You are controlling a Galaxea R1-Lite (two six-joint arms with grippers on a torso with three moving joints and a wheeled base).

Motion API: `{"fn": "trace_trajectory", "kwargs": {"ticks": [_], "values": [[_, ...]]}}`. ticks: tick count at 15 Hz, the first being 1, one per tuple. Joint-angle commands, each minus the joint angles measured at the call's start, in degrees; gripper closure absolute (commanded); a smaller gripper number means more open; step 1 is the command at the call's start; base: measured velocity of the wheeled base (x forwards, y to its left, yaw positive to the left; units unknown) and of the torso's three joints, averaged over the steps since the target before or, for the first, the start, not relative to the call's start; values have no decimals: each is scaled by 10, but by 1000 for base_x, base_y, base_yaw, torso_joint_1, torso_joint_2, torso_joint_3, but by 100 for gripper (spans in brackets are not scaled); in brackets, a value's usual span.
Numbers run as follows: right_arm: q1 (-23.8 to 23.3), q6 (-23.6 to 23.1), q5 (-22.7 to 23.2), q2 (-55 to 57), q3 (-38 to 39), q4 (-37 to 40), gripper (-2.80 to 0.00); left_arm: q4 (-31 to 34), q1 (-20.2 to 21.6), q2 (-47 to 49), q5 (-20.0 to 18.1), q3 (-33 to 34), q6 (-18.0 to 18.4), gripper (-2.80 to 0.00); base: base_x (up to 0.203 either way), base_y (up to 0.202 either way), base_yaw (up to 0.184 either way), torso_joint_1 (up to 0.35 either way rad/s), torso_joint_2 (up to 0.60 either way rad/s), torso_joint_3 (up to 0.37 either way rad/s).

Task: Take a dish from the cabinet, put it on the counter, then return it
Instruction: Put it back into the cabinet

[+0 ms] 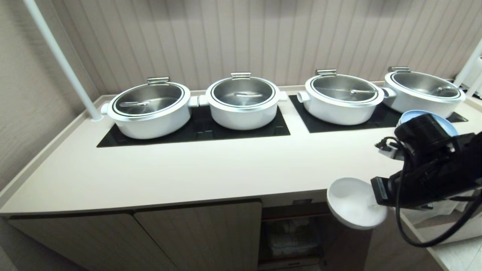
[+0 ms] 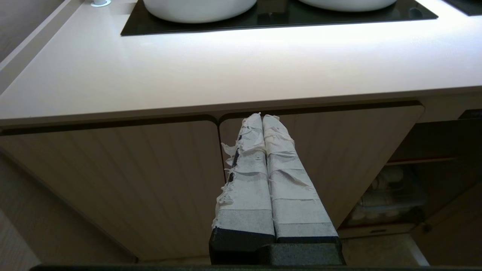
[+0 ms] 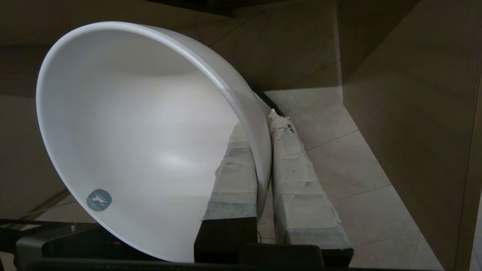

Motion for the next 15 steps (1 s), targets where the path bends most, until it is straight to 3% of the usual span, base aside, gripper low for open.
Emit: {"fn": "trace_trajectory", "kwargs": {"ticks": [1,15], "values": [[1,1,0,-30,22,1,0,0,0,0,0,-1,0,0,0,0,0,0,0,0],[22,3,8,-188,212,-23,0,0,0,0,0,0,0,0,0,0,0,0,0,0]]}}
